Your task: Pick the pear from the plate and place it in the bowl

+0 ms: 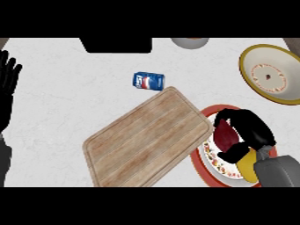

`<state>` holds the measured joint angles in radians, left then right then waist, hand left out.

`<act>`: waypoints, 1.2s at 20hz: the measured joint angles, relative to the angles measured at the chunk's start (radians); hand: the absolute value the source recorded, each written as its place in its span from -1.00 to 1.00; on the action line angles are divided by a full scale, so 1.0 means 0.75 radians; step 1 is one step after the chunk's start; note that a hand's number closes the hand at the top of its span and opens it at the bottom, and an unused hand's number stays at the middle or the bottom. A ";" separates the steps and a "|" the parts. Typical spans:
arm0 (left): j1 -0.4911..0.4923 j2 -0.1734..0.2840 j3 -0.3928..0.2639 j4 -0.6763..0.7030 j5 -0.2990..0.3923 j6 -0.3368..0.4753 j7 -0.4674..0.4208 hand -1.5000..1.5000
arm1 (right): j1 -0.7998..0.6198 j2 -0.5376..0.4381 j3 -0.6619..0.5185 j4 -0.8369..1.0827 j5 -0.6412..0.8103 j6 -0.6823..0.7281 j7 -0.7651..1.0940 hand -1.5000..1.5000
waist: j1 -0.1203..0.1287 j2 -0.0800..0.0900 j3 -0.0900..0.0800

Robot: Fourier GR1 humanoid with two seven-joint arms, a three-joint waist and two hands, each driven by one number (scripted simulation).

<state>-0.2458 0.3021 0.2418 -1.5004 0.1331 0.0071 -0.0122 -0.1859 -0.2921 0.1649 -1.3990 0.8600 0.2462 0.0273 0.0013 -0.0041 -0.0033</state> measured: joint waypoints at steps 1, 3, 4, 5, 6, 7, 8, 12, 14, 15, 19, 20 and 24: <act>0.005 0.002 0.000 -0.005 0.003 -0.004 0.004 0.00 | -0.008 -0.082 -0.057 0.032 -0.026 0.017 -0.066 1.00 | 0.002 0.003 0.002; 0.003 -0.001 0.002 -0.008 0.003 -0.001 0.000 0.00 | -0.019 -0.246 -0.157 0.108 -0.058 0.049 -0.177 1.00 | 0.000 0.013 0.004; 0.004 -0.002 0.002 -0.009 0.003 0.001 -0.001 0.00 | -0.019 -0.320 -0.198 0.142 -0.066 0.062 -0.221 1.00 | -0.006 0.019 0.006; 0.004 -0.003 0.003 -0.011 0.004 0.003 -0.001 0.00 | -0.016 -0.386 -0.231 0.176 -0.068 0.072 -0.257 1.00 | -0.009 0.027 0.009; 0.002 -0.004 0.004 -0.015 0.005 0.004 -0.003 0.00 | -0.017 -0.450 -0.265 0.212 -0.071 0.079 -0.294 1.00 | -0.009 0.033 0.011; 0.002 -0.005 0.005 -0.016 0.006 0.004 -0.003 0.00 | -0.018 -0.509 -0.298 0.249 -0.075 0.082 -0.333 1.00 | -0.008 0.038 0.014; 0.001 -0.006 0.006 -0.019 0.008 0.004 -0.005 0.00 | -0.020 -0.564 -0.328 0.284 -0.079 0.084 -0.373 1.00 | -0.007 0.043 0.017; -0.003 -0.014 0.001 -0.024 0.016 -0.001 -0.010 0.00 | -0.041 -0.749 -0.437 0.436 -0.102 0.073 -0.540 1.00 | 0.013 0.057 0.025; -0.005 -0.017 -0.004 -0.025 0.015 -0.003 -0.011 0.00 | -0.056 -0.829 -0.491 0.510 -0.111 0.048 -0.616 1.00 | 0.020 0.059 0.027; -0.008 -0.018 -0.006 -0.028 0.017 -0.005 -0.012 0.00 | -0.069 -0.864 -0.521 0.548 -0.120 0.036 -0.651 1.00 | 0.027 0.059 0.028; -0.019 -0.026 -0.015 -0.027 0.013 -0.002 -0.013 0.00 | -0.111 -0.978 -0.621 0.690 -0.161 -0.008 -0.811 1.00 | 0.038 0.060 0.031; -0.023 -0.025 -0.017 -0.027 0.014 -0.003 -0.010 0.00 | -0.124 -1.001 -0.643 0.722 -0.179 -0.006 -0.857 1.00 | 0.042 0.059 0.031; -0.029 -0.027 -0.024 -0.024 0.013 -0.007 -0.005 0.00 | -0.181 -1.079 -0.725 0.844 -0.258 0.014 -1.056 1.00 | 0.057 0.053 0.030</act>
<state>-0.2672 0.2815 0.2236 -1.5181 0.1426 0.0022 -0.0163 -0.3218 -1.1014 -0.3789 -0.7659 0.6668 0.2569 -0.7645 0.0443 0.0355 0.0191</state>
